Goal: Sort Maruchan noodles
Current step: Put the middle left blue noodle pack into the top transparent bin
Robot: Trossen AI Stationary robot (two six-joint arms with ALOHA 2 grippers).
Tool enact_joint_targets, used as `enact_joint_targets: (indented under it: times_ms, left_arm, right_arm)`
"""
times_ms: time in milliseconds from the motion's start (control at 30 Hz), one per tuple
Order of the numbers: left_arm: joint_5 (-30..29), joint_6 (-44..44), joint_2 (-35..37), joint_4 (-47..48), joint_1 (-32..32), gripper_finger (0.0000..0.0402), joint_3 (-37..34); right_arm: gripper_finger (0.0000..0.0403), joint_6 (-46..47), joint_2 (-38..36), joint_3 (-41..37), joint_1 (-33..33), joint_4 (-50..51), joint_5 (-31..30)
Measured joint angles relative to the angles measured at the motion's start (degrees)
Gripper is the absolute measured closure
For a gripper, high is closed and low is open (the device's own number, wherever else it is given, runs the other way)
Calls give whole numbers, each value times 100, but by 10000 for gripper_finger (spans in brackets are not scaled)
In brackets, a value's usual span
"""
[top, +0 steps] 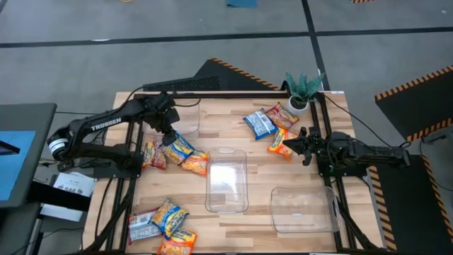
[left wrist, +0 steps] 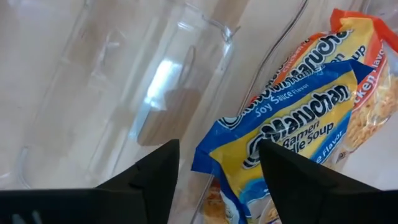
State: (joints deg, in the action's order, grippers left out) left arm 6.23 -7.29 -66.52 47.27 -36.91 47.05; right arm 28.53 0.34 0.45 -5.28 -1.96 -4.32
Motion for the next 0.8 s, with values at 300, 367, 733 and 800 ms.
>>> enact_joint_targets:
  times_ms: [300,367,733,800]
  left_arm:
    - [-107,-52,17,228,106,392,90]
    - [-128,-34,17,296,197,399,272]
    - [-261,352,550,734,1079,401,1846]
    - [-456,354,699,712,1197,401,2115]
  right_arm:
    - [370,0,-1,2,0,2,0]
    - [370,0,-2,1,0,1,0]
    - [370,0,0,2,0,0,0]
    - [370,0,-2,1,0,2,-1]
